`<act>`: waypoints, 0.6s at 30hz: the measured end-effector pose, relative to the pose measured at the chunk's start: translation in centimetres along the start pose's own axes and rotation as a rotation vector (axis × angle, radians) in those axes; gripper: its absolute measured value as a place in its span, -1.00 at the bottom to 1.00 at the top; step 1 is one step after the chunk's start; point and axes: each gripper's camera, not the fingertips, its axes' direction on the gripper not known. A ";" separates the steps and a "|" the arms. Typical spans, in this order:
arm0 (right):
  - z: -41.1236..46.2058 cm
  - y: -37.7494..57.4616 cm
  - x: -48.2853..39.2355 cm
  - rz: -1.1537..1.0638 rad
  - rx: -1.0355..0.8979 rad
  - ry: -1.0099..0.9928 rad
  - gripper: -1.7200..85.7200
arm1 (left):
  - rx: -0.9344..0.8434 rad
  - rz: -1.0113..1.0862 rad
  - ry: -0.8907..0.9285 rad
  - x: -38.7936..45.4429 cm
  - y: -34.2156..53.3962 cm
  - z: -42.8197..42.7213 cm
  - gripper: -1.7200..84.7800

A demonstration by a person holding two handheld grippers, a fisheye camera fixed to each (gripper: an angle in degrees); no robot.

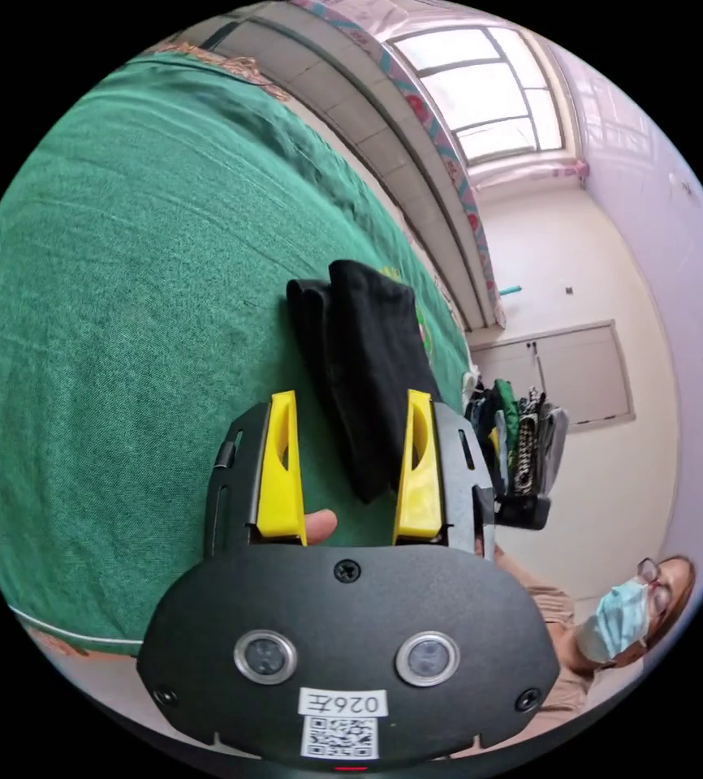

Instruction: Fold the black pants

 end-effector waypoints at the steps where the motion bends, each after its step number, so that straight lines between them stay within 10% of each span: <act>1: 0.4 0.0 0.0 0.013 0.005 -0.006 -0.75 | -0.005 0.021 -0.016 0.3 -0.1 0.3 -0.57; 18: 17.2 2.2 0.3 0.208 0.061 -0.157 -0.90 | -0.157 0.207 0.358 1.2 -8.5 10.2 -0.57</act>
